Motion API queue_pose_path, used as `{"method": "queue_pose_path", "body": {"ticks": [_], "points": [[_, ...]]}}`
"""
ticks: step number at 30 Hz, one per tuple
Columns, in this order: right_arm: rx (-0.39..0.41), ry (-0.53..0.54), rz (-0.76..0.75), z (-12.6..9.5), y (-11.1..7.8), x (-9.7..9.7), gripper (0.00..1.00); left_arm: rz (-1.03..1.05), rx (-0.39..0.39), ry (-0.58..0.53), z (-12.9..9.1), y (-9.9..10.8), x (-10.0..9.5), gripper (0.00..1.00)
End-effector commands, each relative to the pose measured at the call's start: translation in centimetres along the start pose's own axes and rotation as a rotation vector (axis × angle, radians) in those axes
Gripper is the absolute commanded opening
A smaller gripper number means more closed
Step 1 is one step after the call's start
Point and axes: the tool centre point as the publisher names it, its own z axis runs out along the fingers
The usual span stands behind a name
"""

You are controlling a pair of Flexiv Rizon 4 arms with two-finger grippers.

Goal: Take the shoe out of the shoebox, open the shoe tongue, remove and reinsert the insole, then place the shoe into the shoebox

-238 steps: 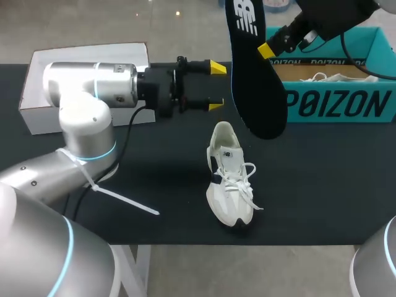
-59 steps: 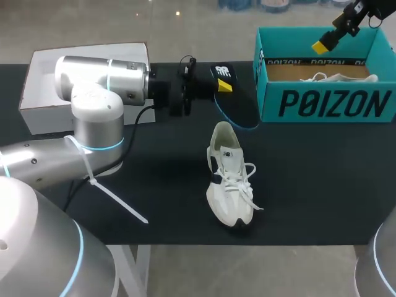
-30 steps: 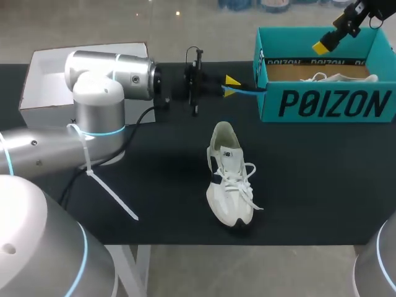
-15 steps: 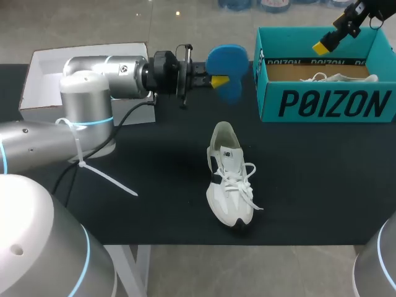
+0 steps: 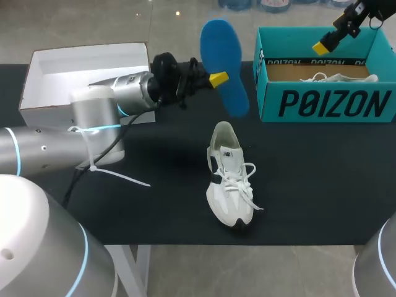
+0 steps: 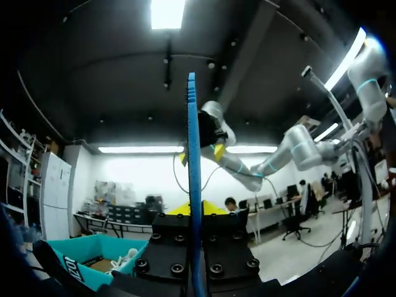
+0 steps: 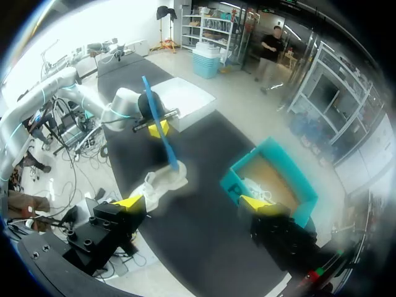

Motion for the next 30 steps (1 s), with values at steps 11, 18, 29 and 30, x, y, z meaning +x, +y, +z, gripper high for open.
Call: {"method": "queue_pose_path", "body": {"ticks": [11,18,29,30], "points": [[0.005,0.001,0.001,0.1,0.2,-0.1,1.00,-0.940,0.372,-0.277,-2.1,0.7,-4.2,0.00],[0.005,0.001,0.001,0.1,0.2,-0.1,1.00,-1.027,0.196,-0.371,-1.6,0.6,-4.3,0.00],[0.005,0.001,0.001,0.1,0.2,-0.1,1.00,-1.046,-0.030,-0.468,-1.9,0.6,-4.7,0.00],[0.005,0.001,0.001,0.1,0.2,-0.1,1.00,-1.064,-0.046,-0.476,-2.0,0.7,-4.8,0.00]]}}
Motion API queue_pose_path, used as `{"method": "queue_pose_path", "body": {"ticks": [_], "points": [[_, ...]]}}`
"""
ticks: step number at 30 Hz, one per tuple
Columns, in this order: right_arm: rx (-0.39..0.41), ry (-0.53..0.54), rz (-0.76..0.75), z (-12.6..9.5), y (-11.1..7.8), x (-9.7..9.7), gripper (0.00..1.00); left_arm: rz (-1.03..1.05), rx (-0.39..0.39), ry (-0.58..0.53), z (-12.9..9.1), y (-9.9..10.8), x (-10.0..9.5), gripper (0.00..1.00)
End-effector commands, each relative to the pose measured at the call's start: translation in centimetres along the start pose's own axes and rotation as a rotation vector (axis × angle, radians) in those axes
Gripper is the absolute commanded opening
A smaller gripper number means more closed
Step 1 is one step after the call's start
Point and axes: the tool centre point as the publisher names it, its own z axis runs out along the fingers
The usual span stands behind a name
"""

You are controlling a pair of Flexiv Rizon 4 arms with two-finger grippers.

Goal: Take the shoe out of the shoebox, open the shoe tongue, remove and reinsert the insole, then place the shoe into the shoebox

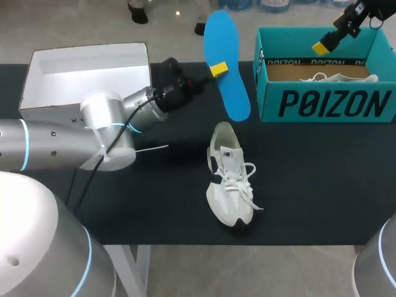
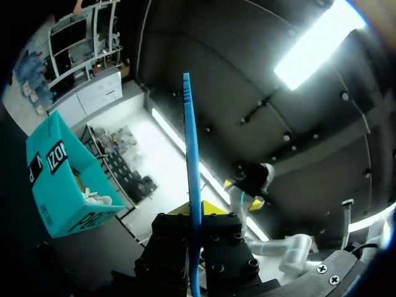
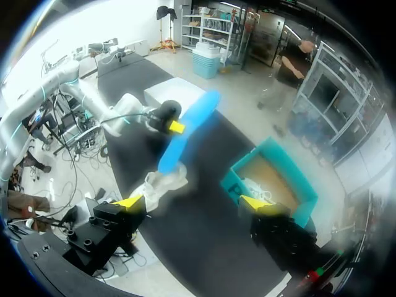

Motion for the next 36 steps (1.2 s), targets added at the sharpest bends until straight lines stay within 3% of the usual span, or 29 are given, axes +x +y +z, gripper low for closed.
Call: {"method": "queue_pose_path", "body": {"ticks": [1,13,36], "points": [[0.005,0.001,0.001,0.1,0.2,-0.1,1.00,-0.165,-0.122,-0.353,-0.4,-0.8,0.9,0.00],[0.005,0.001,0.001,0.1,0.2,-0.1,1.00,-0.177,-0.227,-0.475,-0.7,-0.9,-0.9,0.00],[0.005,0.001,0.001,0.1,0.2,-0.1,1.00,-0.240,-0.144,-0.431,-0.1,-1.0,-2.2,0.00]]}}
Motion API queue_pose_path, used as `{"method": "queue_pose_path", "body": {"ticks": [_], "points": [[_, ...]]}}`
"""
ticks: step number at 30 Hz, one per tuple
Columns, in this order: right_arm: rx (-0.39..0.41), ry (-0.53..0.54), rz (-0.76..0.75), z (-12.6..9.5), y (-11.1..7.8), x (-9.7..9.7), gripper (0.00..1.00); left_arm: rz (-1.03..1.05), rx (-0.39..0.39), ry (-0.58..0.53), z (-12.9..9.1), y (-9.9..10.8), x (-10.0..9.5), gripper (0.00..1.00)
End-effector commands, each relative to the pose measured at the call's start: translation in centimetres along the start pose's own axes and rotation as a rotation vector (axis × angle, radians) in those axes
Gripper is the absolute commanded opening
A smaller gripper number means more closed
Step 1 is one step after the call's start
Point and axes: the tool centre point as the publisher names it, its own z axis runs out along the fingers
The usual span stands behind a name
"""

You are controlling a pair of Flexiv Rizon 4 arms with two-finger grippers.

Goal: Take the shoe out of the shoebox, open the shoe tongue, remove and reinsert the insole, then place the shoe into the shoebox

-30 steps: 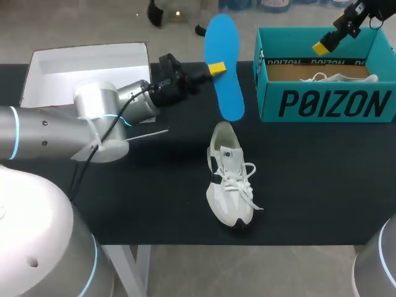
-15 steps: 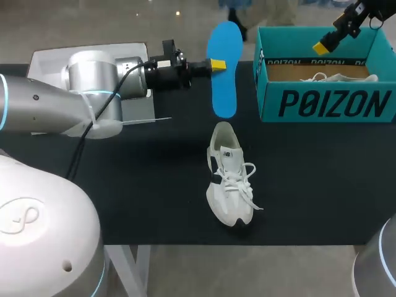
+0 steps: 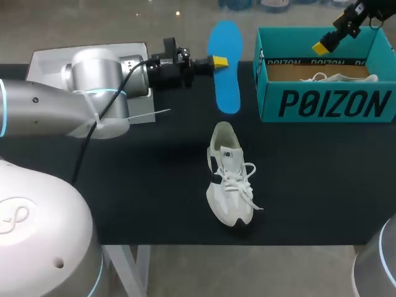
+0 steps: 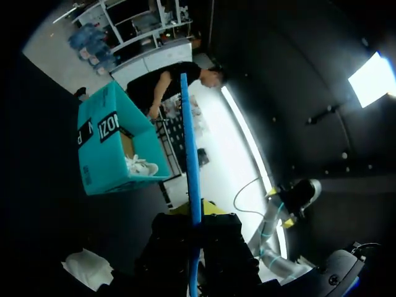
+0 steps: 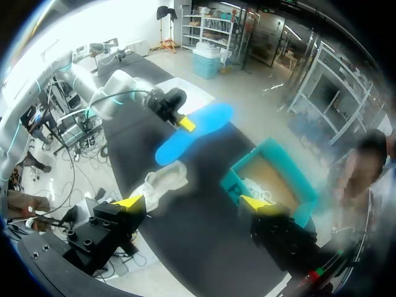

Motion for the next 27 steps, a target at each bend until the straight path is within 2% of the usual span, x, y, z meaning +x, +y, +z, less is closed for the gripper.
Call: {"method": "queue_pose_path", "body": {"ticks": [1,7,16,27], "points": [[0.005,0.001,0.001,0.1,0.2,-0.1,1.00,0.002,0.011,-0.002,0.1,0.4,0.0,0.00],[0.005,0.001,0.001,0.1,0.2,-0.1,1.00,0.002,0.011,-0.002,0.1,0.4,0.0,0.00],[0.052,-0.038,-0.095,2.1,3.5,4.0,1.00,0.002,0.011,-0.002,0.1,0.4,0.0,0.00],[0.042,-0.078,-0.068,-0.6,2.3,2.9,1.00,0.002,0.011,-0.002,0.1,0.4,0.0,0.00]]}}
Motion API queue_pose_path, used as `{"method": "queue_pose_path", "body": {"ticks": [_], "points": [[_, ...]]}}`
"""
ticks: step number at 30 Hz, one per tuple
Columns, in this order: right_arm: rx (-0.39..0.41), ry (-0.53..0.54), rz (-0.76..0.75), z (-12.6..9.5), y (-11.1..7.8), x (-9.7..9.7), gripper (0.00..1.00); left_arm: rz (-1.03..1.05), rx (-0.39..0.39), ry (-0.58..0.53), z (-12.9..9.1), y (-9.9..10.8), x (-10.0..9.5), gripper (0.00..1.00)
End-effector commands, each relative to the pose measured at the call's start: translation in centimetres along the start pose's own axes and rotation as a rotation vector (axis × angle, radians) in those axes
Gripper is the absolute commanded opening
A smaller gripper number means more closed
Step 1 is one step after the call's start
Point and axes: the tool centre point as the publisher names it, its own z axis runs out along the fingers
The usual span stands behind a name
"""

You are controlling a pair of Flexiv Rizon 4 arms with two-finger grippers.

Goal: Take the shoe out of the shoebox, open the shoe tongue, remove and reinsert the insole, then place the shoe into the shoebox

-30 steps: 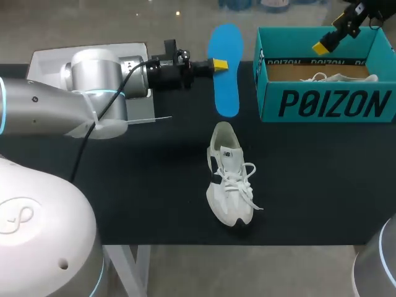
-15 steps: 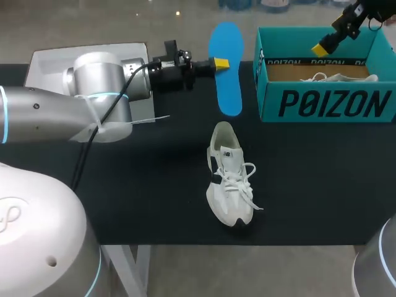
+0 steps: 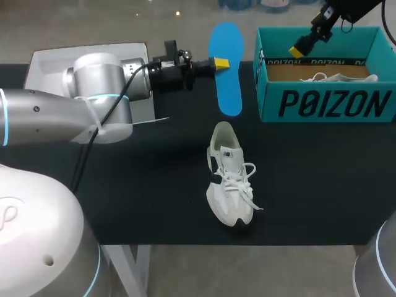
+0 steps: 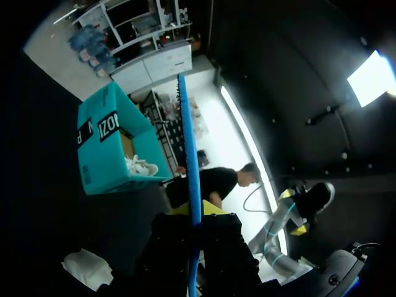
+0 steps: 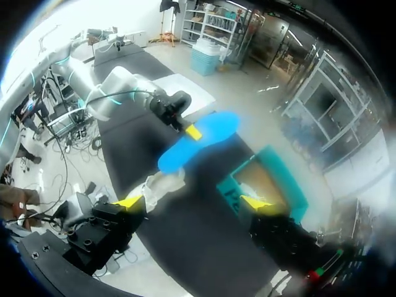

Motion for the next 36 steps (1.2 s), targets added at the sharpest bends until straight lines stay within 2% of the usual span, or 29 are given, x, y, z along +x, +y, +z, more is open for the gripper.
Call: {"method": "queue_pose_path", "body": {"ticks": [1,4,9,11,15,36], "points": [[0.002,0.003,-0.013,-1.16,-0.54,-0.05,1.00,0.000,0.001,-0.003,-0.05,0.07,0.07,0.00],[0.044,0.014,-0.026,-1.03,0.04,0.80,1.00,0.000,0.001,-0.003,-0.05,0.07,0.07,0.00],[0.044,0.014,-0.026,-1.03,0.04,0.80,1.00,0.000,0.001,-0.003,-0.05,0.07,0.07,0.00],[0.044,0.014,-0.026,-1.03,0.04,0.80,1.00,0.000,0.001,-0.003,-0.05,0.07,0.07,0.06],[0.044,0.014,-0.026,-1.03,0.04,0.80,1.00,0.000,0.001,-0.003,-0.05,0.07,0.07,0.00],[0.044,0.014,-0.026,-1.03,0.04,0.80,1.00,0.000,0.001,-0.003,-0.05,0.07,0.07,0.00]]}}
